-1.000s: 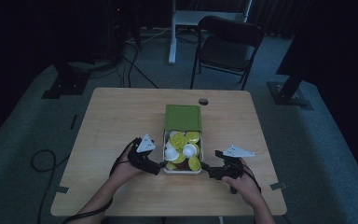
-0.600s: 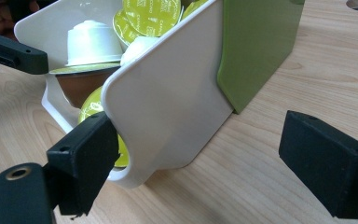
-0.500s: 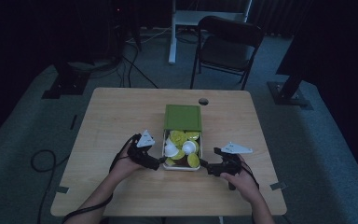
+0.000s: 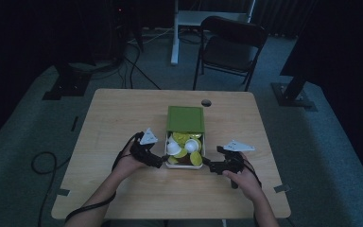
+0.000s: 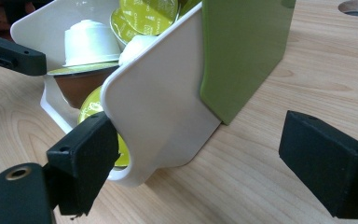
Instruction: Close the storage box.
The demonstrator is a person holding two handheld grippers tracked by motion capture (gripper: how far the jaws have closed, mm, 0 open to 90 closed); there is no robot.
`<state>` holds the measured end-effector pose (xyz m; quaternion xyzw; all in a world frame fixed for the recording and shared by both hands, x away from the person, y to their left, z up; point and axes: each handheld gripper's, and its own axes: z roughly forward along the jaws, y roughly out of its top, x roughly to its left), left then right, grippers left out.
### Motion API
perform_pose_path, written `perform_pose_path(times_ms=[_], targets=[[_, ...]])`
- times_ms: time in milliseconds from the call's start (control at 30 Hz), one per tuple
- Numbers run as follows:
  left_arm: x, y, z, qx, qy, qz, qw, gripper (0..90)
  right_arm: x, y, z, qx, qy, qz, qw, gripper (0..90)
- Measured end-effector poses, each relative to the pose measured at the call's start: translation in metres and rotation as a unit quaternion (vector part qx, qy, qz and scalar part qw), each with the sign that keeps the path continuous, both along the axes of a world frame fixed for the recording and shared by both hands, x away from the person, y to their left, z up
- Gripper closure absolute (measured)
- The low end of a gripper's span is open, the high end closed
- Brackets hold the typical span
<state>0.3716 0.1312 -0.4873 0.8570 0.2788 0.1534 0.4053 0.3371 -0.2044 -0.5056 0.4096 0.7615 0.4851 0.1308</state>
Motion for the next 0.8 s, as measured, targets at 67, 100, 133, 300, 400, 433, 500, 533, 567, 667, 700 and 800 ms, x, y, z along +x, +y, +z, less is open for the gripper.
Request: perform_pose_path(times_ms=[67,100,133,300,400,433,500,533,567,667,700,800], targets=[[0.002,0.0,-0.001,-0.003,0.003,0.002,1.0,0.0,0.001,0.0,0.0,0.001,0.001,-0.001,1.0,11.6],[0.003,0.001,-0.001,-0.006,0.006,0.003,1.0,0.0,0.001,0.0,0.0,0.003,0.002,-0.001,1.0,11.6],[0.003,0.001,-0.001,-0.006,0.006,0.003,1.0,0.0,0.001,0.0,0.0,0.003,0.002,-0.001,1.0,11.6],[0.01,0.002,0.0,-0.006,0.006,0.006,0.9999,0.0,0.007,0.001,0.0,0.005,0.004,-0.003,1.0,10.9],[0.013,0.002,0.002,-0.006,0.004,0.007,1.0,0.0,0.01,0.002,0.001,0.007,0.002,-0.007,0.9999,11.0],[0.014,0.002,0.003,-0.007,0.005,0.007,0.9999,0.0,0.01,0.002,0.001,0.007,0.002,-0.007,0.9999,11.0],[0.016,0.002,0.003,-0.008,0.004,0.008,0.9999,0.0,0.013,0.001,0.002,0.009,0.001,-0.011,0.9999,10.9],[0.017,0.002,0.003,-0.008,0.005,0.008,0.9999,0.0,0.014,0.001,0.002,0.01,0.002,-0.012,0.9999,10.9],[0.018,0.002,0.004,-0.007,0.004,0.009,0.9999,0.0,0.015,0.001,0.002,0.009,0.001,-0.012,0.9999,11.0],[0.021,0.002,0.004,-0.007,0.004,0.01,0.9999,0.0,0.018,0.001,0.002,0.009,0.002,-0.015,0.9998,10.9],[0.022,0.001,0.004,-0.008,0.004,0.01,0.9999,0.0,0.019,0.001,0.002,0.009,0.002,-0.015,0.9998,10.9],[0.024,0.001,0.004,-0.006,0.004,0.011,0.9999,0.0,0.022,0.001,0.002,0.009,0.002,-0.017,0.9998,10.9]])
